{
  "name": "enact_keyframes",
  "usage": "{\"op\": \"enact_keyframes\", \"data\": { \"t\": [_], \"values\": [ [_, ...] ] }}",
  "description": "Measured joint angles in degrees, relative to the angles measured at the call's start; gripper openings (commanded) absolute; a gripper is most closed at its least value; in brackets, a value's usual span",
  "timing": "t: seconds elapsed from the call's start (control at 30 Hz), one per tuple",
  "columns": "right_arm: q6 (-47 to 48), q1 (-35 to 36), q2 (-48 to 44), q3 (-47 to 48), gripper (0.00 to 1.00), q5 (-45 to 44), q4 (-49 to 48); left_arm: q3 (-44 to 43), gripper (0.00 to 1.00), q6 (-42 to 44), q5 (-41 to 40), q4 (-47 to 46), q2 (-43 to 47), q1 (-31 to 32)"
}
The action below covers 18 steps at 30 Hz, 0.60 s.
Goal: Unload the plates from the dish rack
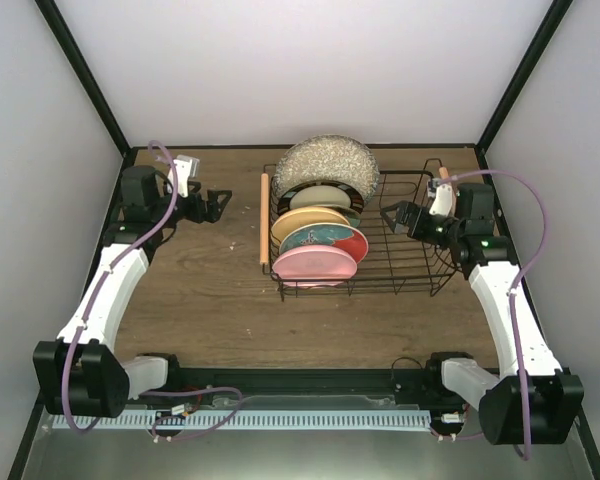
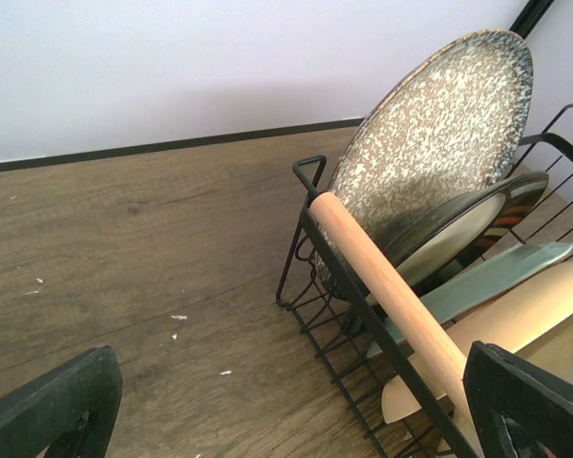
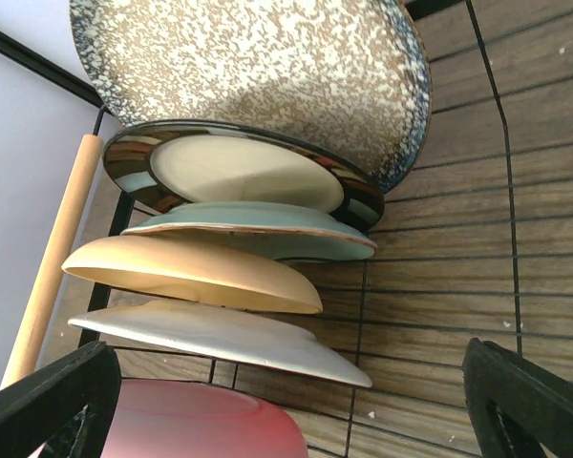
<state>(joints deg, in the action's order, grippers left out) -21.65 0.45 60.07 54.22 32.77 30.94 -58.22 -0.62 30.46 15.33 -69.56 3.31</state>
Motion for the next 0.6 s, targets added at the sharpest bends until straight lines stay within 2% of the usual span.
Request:
{"op": "enact_keyframes", "data": {
  "t": [0.2,0.37,0.43,0.5,0.6],
  "values": [
    [5.7,0.0,1.7,6.1,1.0,2.1,1.8,-0.4,1.0,0.5,0.0,0.7,1.0,0.0],
    [11.6,0.0,5.3,14.2,0.8,8.5,3.1,-2.2,1.0,1.8,1.2,2.2,0.9,0.0],
    [14.8,0.4,7.9,17.8,0.8,9.5,4.7,-3.7,1.0,2.8,2.3,3.0,0.9,0.1],
    [18.4,2.1,10.2,21.3,0.85,8.7,7.3,-4.9,1.0,3.9,3.6,3.3,0.9,0.1],
    [23.5,7.6,11.3,24.3,0.89,5.7,10.4,-5.9,1.0,5.5,6.0,3.9,0.7,0.1]
  ]
}}
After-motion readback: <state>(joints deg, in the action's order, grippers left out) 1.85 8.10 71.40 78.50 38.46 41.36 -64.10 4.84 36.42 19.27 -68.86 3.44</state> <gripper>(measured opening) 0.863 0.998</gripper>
